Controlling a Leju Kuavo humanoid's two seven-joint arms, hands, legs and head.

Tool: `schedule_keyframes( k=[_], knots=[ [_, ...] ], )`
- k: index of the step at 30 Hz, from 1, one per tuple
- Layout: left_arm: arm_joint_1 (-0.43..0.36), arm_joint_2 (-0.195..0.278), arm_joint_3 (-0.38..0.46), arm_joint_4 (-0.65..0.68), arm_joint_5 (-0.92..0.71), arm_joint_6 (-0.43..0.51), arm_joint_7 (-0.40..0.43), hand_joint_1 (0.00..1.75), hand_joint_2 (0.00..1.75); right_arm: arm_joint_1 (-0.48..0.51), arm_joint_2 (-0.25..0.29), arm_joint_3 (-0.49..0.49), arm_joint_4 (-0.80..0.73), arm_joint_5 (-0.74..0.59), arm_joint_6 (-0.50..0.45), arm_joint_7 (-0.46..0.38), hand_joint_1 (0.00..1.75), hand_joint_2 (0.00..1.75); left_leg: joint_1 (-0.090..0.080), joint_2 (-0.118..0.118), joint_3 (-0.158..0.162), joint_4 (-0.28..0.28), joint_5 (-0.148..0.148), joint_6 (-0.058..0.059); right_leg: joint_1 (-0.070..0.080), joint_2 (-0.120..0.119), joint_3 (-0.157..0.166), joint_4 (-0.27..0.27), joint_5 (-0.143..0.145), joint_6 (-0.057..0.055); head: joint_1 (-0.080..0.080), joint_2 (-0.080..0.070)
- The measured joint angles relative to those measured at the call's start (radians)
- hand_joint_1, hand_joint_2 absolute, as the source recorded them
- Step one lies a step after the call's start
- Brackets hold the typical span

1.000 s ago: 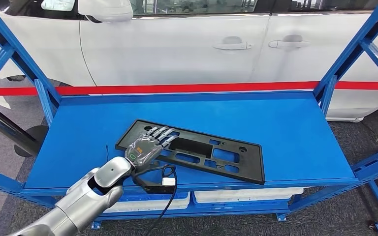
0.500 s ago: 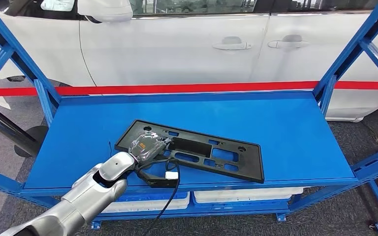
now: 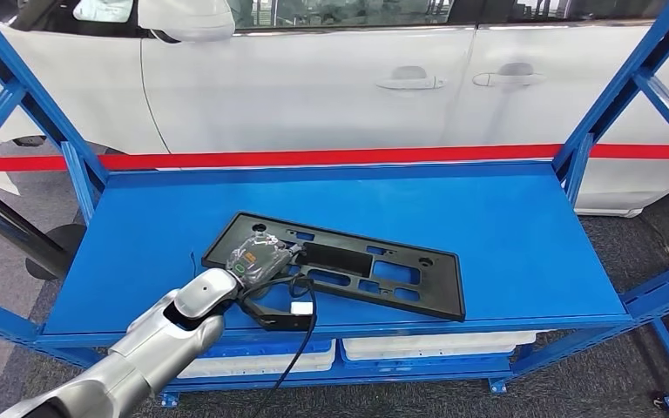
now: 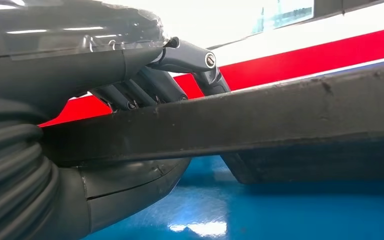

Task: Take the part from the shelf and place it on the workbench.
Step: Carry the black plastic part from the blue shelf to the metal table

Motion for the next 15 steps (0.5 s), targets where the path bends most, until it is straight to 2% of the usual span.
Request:
schedule_keyframes(
  k=[8, 15],
  knots=[
    [0.012, 0.003, 0.003, 0.002, 0.009, 0.067, -0.025, 1.75, 1.75, -0.001, 0.000, 0.000, 0.000, -0.002, -0.001, 0.000, 0.00, 0.00, 0.000, 0.000, 0.000, 0.000, 0.000, 0.000, 0.000, 0.000, 0.000, 0.001, 0.000, 0.000, 0.000, 0.000],
    [0.040, 0.022, 0.014, -0.050, -0.031, 0.105, 0.054, 1.75, 1.75, 0.002, 0.000, 0.000, 0.000, -0.011, -0.013, -0.004, 0.00, 0.00, 0.000, 0.000, -0.002, 0.000, 0.000, 0.000, 0.000, 0.000, -0.002, 0.001, 0.000, 0.000, 0.000, 0.000]
  ],
)
